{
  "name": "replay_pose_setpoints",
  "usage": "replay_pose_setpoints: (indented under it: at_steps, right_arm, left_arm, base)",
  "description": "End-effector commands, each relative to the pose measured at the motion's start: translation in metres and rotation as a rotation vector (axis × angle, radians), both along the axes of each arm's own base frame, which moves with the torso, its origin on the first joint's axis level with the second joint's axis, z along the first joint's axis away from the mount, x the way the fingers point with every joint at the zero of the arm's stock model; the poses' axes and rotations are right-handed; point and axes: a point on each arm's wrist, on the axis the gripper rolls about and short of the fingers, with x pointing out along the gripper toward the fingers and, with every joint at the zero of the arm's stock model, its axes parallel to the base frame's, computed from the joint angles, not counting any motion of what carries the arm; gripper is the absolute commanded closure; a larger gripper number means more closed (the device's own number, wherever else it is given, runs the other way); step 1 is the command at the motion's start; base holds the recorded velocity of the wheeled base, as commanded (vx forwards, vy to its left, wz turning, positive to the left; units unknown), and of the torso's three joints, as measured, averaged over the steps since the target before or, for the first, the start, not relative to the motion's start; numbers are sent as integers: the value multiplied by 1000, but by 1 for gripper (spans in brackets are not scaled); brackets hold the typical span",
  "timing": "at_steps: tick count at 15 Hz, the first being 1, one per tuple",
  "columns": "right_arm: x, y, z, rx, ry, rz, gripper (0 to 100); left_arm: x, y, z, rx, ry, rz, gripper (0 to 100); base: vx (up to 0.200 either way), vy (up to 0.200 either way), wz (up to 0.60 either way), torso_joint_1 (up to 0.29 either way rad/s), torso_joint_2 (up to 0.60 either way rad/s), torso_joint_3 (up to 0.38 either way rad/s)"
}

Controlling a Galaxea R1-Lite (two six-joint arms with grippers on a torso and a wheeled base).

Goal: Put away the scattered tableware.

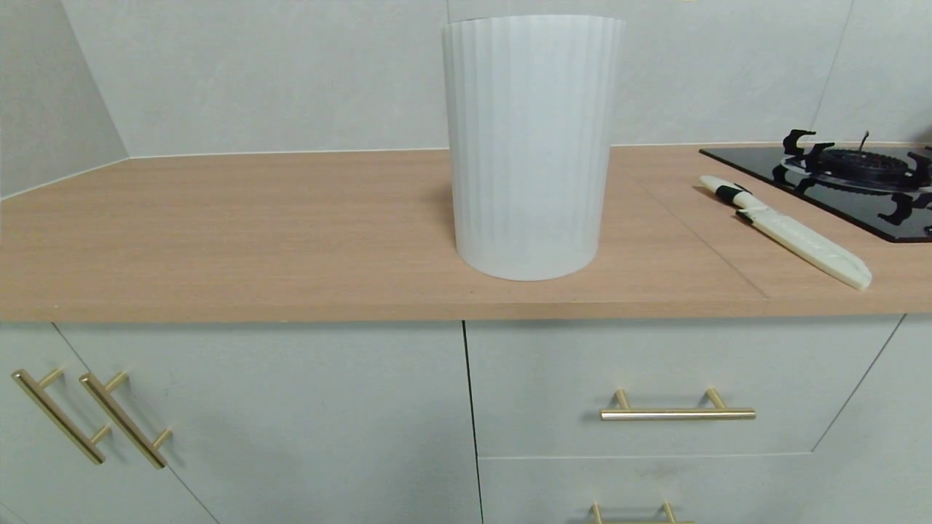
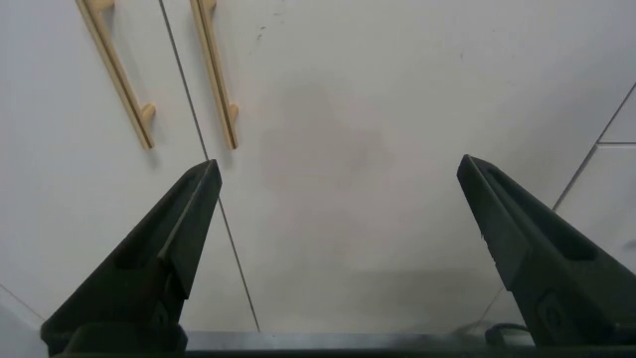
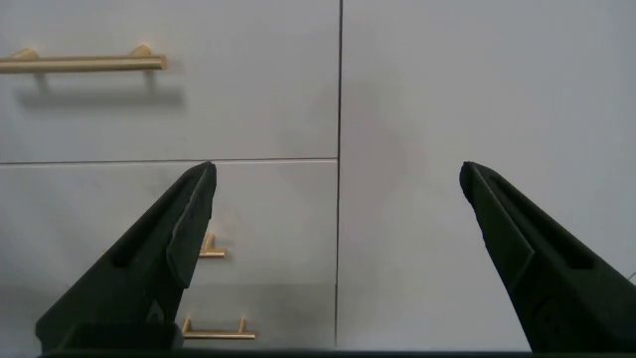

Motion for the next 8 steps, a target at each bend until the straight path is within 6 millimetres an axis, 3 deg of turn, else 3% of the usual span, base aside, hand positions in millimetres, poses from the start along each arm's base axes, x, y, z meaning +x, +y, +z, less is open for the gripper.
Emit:
replay_pose_setpoints:
  at_steps: [1,4,8]
  right_arm:
    - [0,0,0,0,2,0,0]
    - [0,0,0,0,2,0,0]
    - [0,0,0,0,1,0,0]
  left_arm:
    - [0,0,0,0,1,0,0]
    - [0,0,0,0,0,0,0]
    - [0,0,0,0,1,0,0]
  base:
    - [0,0,0,36,-256,-217]
    - [0,0,0,89,-227,-300]
    - [0,0,0,132,-551,-306]
